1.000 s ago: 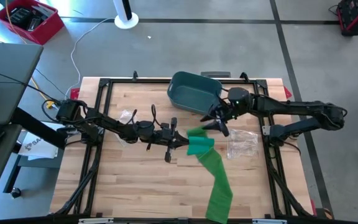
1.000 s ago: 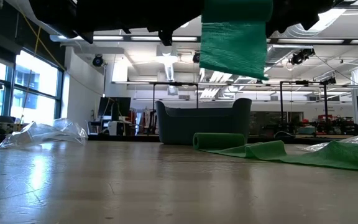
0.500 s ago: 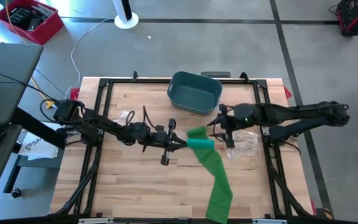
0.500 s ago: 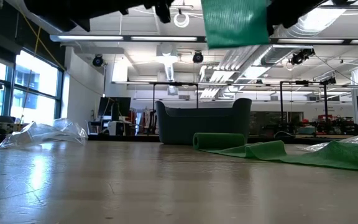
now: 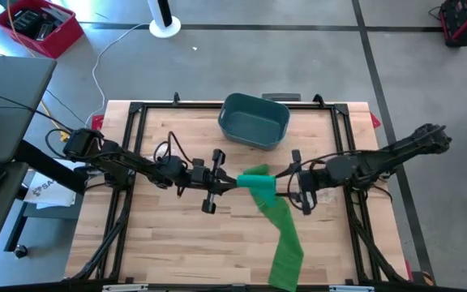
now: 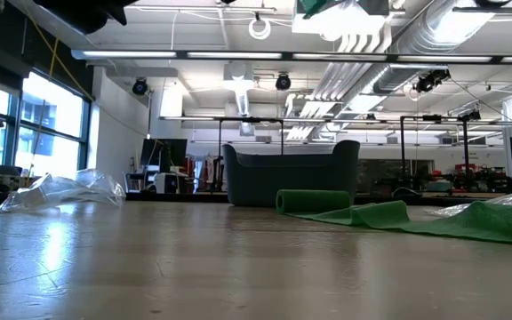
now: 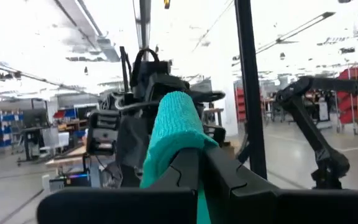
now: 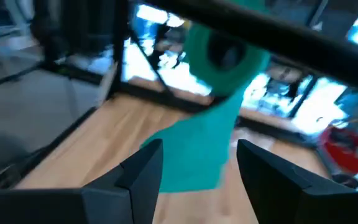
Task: Roll bandage
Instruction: Roll the light green bandage
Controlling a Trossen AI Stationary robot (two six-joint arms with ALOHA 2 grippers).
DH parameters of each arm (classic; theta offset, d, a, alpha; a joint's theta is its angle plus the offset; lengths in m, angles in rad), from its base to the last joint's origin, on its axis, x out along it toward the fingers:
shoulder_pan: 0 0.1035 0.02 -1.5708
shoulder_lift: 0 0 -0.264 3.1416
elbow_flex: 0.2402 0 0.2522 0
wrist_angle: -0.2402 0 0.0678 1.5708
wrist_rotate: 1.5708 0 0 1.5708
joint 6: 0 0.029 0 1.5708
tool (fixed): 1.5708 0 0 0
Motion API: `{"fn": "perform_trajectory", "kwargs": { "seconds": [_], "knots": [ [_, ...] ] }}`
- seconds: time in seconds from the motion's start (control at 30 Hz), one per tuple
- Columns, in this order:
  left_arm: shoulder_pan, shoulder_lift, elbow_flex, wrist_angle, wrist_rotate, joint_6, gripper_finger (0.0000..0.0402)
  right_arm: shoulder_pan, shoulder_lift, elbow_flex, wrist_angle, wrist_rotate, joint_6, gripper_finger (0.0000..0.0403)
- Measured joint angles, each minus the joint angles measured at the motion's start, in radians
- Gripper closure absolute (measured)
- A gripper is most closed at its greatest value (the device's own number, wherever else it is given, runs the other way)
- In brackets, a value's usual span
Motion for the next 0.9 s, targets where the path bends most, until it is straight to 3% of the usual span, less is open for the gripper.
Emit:
{"fn": "perform_trajectory", "kwargs": {
  "seconds": [0.27,0.33,0.5,0.57,0.7,0.9],
  "knots": [
    [0.0,0.001,0.0,0.006,0.0,0.0,0.0401,0.006,0.07,0.0,0.077,0.092,-0.105,0.0204],
    [0.0,0.001,0.0,0.007,0.0,0.0,0.0402,0.008,0.053,0.003,0.005,0.111,-0.103,0.0204],
    [0.0,0.001,0.0,0.001,0.0,0.0,0.0402,0.039,-0.005,0.092,-0.294,0.3,0.049,0.0204],
    [0.0,0.001,0.0,0.0,-0.003,0.0,0.0402,0.047,-0.007,0.116,-0.348,0.273,0.091,0.0204],
    [0.0,0.001,0.0,-0.001,-0.027,0.0,0.0402,0.068,0.005,0.117,-0.283,0.099,0.086,0.0204],
    [0.0,0.001,0.0,-0.002,-0.029,0.0,0.0402,0.066,0.083,0.093,-0.113,0.21,0.016,0.0204]
  ]
}}
